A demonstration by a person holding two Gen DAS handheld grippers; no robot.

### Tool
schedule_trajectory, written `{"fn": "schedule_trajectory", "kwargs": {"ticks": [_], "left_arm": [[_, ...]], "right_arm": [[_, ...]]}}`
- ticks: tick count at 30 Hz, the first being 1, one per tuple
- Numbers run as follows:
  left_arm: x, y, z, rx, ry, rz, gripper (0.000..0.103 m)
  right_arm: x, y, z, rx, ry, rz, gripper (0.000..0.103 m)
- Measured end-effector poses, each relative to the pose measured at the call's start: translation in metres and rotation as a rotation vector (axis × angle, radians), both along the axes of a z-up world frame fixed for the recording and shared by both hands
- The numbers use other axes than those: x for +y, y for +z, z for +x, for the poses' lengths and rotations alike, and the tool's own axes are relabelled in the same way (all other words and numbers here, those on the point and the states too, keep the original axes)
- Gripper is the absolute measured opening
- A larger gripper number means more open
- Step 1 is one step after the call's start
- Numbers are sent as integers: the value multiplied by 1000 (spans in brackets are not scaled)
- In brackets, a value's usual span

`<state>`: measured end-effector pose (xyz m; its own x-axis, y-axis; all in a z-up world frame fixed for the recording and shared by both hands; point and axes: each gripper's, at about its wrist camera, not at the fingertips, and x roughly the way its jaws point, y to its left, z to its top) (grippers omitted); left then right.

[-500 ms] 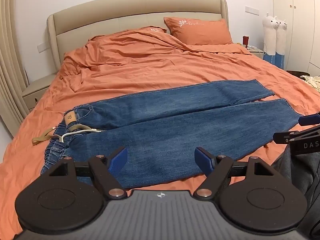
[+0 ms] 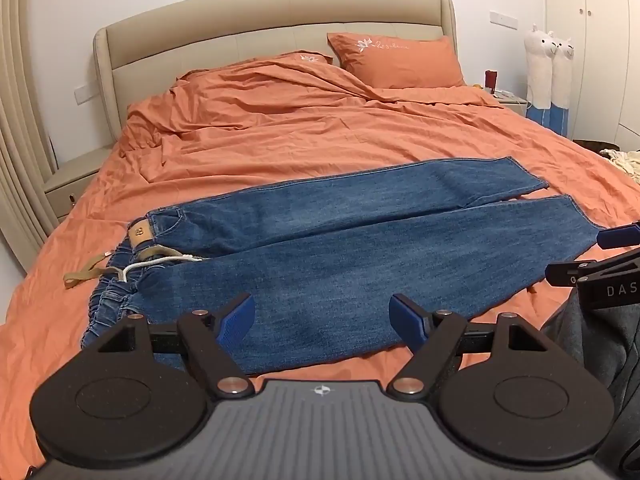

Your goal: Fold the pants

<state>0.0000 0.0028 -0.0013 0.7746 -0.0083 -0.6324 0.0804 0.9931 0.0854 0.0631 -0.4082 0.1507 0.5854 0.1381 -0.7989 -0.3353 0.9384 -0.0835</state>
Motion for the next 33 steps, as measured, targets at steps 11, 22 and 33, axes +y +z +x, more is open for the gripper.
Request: {"fn": "schedule_trajectory", "kwargs": {"ticks": [11, 22, 33], "left_arm": [[-3, 0, -2, -1, -3, 6, 90], [-3, 0, -2, 0, -3, 7, 90], [-8, -3, 0, 3, -7, 15, 90]], "right_arm": [[11, -1, -5, 0, 18, 0, 82], [16, 0, -6, 2, 38, 4, 82], [21, 2, -9, -4, 51, 5, 82]]}}
